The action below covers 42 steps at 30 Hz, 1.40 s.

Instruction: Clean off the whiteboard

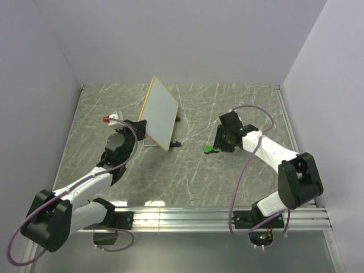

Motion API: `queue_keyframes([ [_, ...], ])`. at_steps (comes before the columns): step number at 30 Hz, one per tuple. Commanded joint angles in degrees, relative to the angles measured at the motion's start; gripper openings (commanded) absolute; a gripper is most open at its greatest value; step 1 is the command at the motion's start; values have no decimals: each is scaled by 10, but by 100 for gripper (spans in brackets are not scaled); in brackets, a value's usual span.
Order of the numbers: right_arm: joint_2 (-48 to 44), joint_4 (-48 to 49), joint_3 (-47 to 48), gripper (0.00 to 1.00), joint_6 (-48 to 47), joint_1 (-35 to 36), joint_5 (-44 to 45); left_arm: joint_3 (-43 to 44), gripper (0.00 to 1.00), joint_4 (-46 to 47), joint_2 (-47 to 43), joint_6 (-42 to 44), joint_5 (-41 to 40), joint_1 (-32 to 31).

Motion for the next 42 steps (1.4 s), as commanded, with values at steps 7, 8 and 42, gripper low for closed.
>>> queue_keyframes([
  [7, -74, 20, -45, 49, -6, 0, -1, 37, 0, 12, -31, 49, -243, -137],
  [8, -76, 21, -52, 49, -7, -1, -2, 37, 1, 1, -36, 54, -271, -144],
  [42, -106, 27, -94, 49, 5, -1, 0, 43, 2, -43, 34, -11, -324, -235],
])
